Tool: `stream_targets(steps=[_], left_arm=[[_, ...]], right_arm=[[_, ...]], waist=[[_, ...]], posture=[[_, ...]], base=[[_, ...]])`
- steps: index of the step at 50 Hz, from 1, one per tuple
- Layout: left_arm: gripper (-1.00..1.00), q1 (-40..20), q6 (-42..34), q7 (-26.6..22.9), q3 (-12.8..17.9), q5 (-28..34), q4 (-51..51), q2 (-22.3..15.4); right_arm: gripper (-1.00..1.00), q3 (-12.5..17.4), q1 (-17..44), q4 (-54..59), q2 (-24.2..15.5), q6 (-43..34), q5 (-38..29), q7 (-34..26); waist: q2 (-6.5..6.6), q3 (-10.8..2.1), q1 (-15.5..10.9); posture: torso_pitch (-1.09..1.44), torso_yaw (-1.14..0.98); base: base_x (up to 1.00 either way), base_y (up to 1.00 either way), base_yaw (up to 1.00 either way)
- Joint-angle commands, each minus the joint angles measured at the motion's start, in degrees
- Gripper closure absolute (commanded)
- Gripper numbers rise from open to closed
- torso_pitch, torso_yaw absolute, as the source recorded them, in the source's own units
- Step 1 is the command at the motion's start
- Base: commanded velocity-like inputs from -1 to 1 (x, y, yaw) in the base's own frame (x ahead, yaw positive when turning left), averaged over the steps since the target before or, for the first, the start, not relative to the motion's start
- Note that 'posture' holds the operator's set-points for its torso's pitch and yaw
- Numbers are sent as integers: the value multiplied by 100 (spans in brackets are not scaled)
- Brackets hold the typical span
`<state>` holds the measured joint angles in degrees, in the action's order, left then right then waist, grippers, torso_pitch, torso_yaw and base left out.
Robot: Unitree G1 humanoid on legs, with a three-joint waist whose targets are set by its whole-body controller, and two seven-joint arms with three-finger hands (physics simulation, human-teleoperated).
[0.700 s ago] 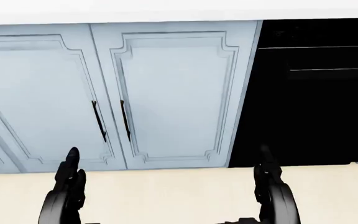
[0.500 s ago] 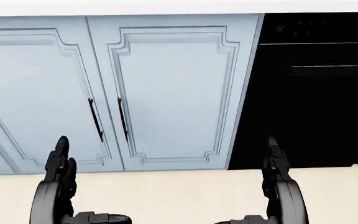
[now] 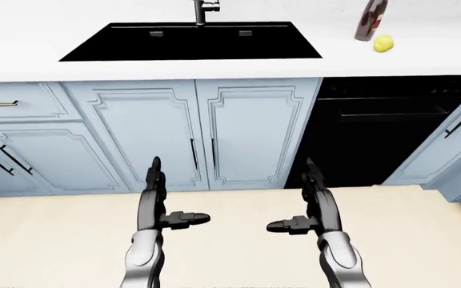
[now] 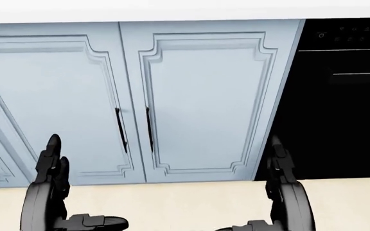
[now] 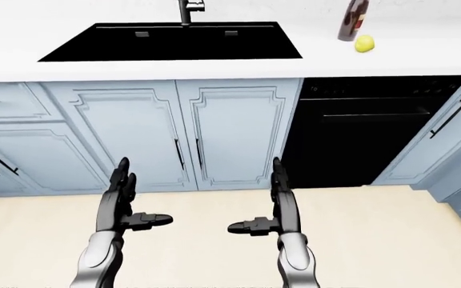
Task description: Turn the sink spout to the right.
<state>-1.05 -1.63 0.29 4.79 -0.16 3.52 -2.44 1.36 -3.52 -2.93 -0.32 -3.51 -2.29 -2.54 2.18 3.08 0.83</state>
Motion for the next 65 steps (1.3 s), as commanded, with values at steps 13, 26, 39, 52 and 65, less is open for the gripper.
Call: stream_targets(steps=[13, 26, 39, 52, 65], left_arm=[[-100, -341, -71, 1, 21, -149, -100, -11], [-100, -3731, -2747, 567, 363, -640, -271, -891], [-100, -5578, -2355, 601, 289, -431, 1833, -1297], [-100, -5786, -2537, 609, 370, -449, 1755, -1504], [-100, -5844, -2661, 606, 403, -471, 1643, -1561]], right_arm=[[-100, 299, 140, -413, -156, -43, 145, 7], [-100, 919, 3150, -599, -1300, -3134, 521, -453], [-100, 922, 5359, 336, -2206, -4186, 664, -691], [-100, 922, 5942, 440, -2405, -4558, 418, -894], [-100, 968, 5988, 182, -2480, -4820, 412, -930]], waist=[[-370, -277, -135], [-284, -434, -112], [-335, -104, -130], [-395, -181, -97], [15, -157, -131]], posture=[[0, 0], [0, 0], [0, 0], [0, 0], [0, 0]], base=[[0, 0, 0], [0, 0, 0], [16, 0, 0], [56, 0, 0], [57, 0, 0]])
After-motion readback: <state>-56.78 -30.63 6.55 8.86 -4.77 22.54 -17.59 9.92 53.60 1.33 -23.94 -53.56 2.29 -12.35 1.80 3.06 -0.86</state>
